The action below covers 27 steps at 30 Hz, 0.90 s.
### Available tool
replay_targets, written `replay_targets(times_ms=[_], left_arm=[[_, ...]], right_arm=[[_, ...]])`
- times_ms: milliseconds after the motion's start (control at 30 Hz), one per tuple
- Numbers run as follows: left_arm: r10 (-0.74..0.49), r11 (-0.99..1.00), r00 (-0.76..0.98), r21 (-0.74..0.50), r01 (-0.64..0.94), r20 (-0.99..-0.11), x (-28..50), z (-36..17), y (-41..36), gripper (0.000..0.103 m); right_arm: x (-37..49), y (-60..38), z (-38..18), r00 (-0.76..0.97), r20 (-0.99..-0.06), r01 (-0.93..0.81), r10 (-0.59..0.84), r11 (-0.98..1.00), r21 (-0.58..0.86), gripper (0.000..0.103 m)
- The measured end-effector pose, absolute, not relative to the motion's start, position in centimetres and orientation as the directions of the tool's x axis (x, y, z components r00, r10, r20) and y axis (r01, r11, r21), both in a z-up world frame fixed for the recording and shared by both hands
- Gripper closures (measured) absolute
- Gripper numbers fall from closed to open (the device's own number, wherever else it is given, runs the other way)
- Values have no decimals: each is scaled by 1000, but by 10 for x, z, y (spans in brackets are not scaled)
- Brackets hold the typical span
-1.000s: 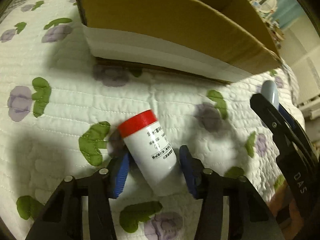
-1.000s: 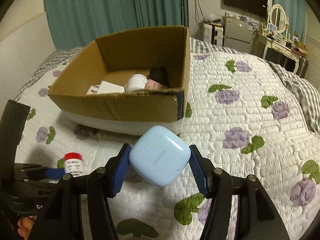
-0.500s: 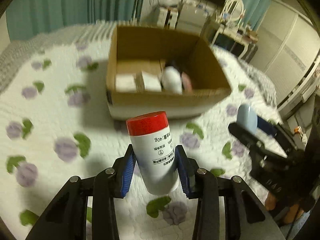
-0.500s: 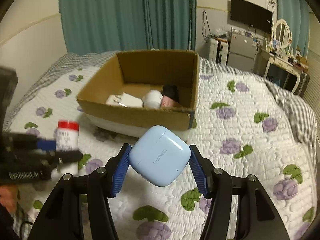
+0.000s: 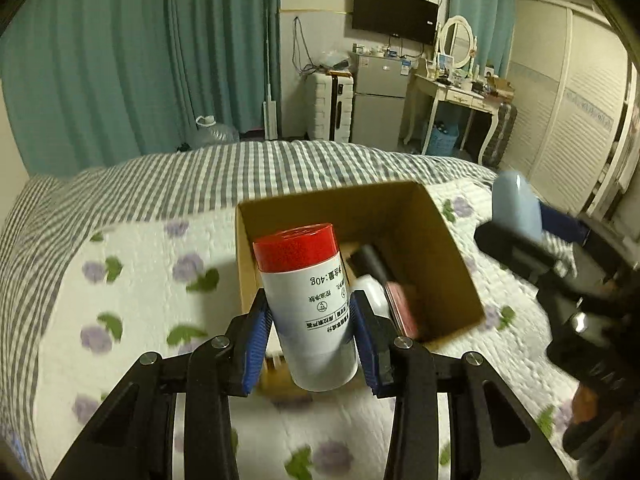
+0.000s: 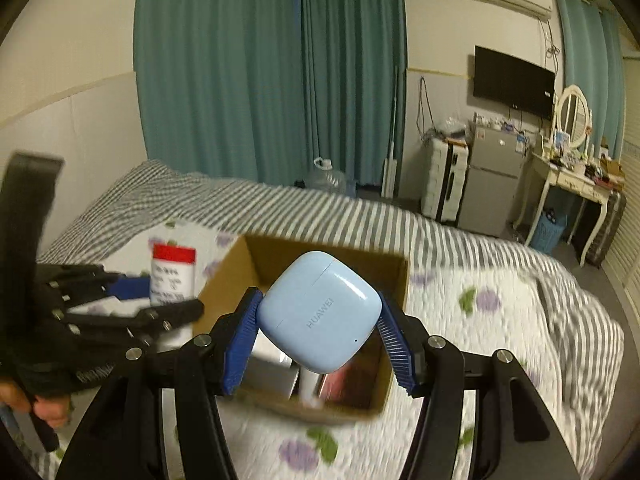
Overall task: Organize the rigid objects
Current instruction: 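Lower the bottle into the box with the left gripper while the right gripper drops the earbud case in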
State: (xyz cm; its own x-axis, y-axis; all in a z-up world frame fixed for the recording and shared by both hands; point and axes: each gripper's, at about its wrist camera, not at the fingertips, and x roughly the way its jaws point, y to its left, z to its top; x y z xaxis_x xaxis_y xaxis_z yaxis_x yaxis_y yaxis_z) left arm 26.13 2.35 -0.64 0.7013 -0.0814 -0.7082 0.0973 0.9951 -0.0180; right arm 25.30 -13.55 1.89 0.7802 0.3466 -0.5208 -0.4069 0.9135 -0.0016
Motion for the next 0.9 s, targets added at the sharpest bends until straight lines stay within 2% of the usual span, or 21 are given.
replay_targets(times_ms=[267, 433, 633, 733, 800, 900], left_arm=[[-53, 993, 687, 37, 116, -725, 320, -47, 10, 63], [-34, 994, 662, 43, 100, -749, 336, -71, 10, 63], [-1, 997, 650, 48, 58, -760, 339, -80, 13, 62], [12, 997, 641, 57, 49, -767, 342, -82, 12, 57], [30, 996, 650, 76, 42, -759, 340, -79, 11, 46], [45, 995, 674, 97, 40, -737, 336, -73, 10, 44]], right_arm=[[322, -126, 6, 785, -505, -405, 359, 914, 21, 45], [345, -131, -38, 741, -566, -398, 361, 915, 61, 45], [356, -132, -60, 716, -612, -393, 335, 918, 43, 45], [356, -133, -61, 713, -617, -391, 334, 919, 45, 45], [355, -134, -61, 715, -617, -387, 328, 921, 41, 45], [357, -136, -60, 718, -614, -383, 327, 923, 43, 45]])
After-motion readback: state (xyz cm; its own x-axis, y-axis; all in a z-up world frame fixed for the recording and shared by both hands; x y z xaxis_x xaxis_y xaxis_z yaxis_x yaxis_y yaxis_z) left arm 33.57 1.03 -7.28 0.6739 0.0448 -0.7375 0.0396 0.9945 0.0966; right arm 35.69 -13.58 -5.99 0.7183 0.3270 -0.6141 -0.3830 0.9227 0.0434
